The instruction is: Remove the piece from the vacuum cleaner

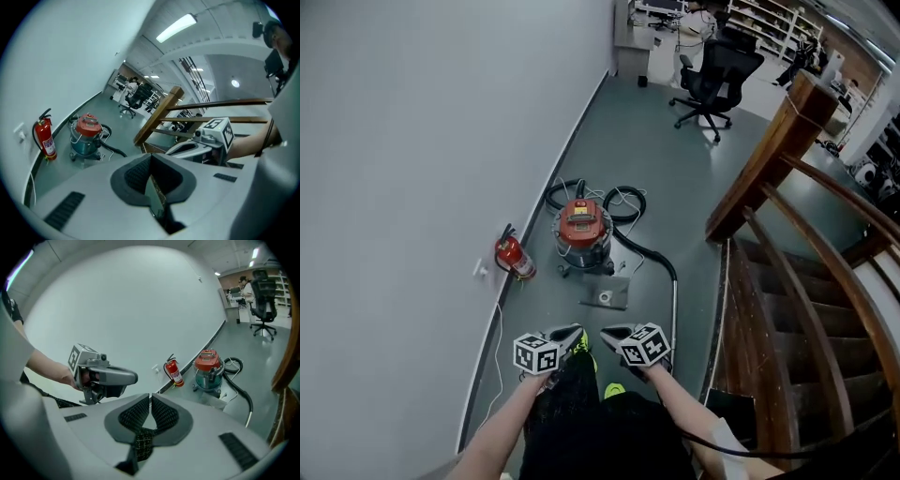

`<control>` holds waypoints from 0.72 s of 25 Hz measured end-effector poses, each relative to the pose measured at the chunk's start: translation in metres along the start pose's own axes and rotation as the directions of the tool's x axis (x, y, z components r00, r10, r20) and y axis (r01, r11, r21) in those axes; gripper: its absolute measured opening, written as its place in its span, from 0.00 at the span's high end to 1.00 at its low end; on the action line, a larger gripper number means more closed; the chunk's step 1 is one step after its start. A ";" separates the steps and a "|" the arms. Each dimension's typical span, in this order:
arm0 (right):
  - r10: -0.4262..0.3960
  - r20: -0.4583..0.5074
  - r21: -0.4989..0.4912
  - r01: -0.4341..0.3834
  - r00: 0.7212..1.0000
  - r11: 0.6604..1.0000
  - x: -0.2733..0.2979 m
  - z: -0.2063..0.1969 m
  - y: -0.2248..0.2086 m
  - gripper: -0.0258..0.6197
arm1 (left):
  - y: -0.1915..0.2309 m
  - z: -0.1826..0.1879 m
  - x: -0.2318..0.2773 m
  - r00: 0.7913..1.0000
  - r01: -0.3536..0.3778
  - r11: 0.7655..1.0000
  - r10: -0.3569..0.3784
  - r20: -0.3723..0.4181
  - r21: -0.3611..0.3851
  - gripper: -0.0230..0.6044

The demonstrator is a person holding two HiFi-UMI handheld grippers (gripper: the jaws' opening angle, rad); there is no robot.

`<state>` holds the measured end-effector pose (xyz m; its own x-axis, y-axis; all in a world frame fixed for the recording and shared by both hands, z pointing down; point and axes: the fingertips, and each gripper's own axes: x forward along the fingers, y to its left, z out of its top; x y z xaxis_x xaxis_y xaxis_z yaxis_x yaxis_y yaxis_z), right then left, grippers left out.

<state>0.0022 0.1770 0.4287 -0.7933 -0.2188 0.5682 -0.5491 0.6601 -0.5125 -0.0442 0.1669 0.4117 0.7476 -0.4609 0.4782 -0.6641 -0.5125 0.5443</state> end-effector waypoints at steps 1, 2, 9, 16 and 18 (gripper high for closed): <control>-0.001 0.014 -0.009 0.001 1.000 1.000 -0.005 -0.003 0.005 0.92 | -0.010 -0.005 -0.001 1.000 -0.004 1.000 0.004 -0.001 0.029 0.95; -0.002 0.027 -0.014 0.002 1.000 1.000 -0.011 -0.006 0.010 0.92 | -0.020 -0.010 -0.002 1.000 -0.008 0.999 0.008 -0.007 0.046 0.95; 0.003 0.124 -0.050 0.003 0.992 0.999 -0.046 -0.013 0.045 0.92 | -0.071 -0.039 -0.011 0.994 -0.097 0.993 0.100 -0.054 0.064 0.95; -0.007 0.174 -0.082 0.021 0.985 0.996 -0.062 -0.021 0.068 0.92 | -0.100 -0.036 -0.019 0.994 -0.102 0.988 0.107 -0.035 0.114 0.95; -0.015 0.177 -0.093 0.032 0.984 0.995 -0.067 -0.024 0.072 0.94 | -0.104 -0.039 -0.022 0.995 -0.094 0.989 0.098 -0.029 0.115 0.95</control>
<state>0.0219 0.2563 0.3693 -0.8191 -0.3523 0.4527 -0.5473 0.7165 -0.4325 0.0090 0.2587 0.3711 0.6790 -0.4872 0.5491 -0.7275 -0.5468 0.4144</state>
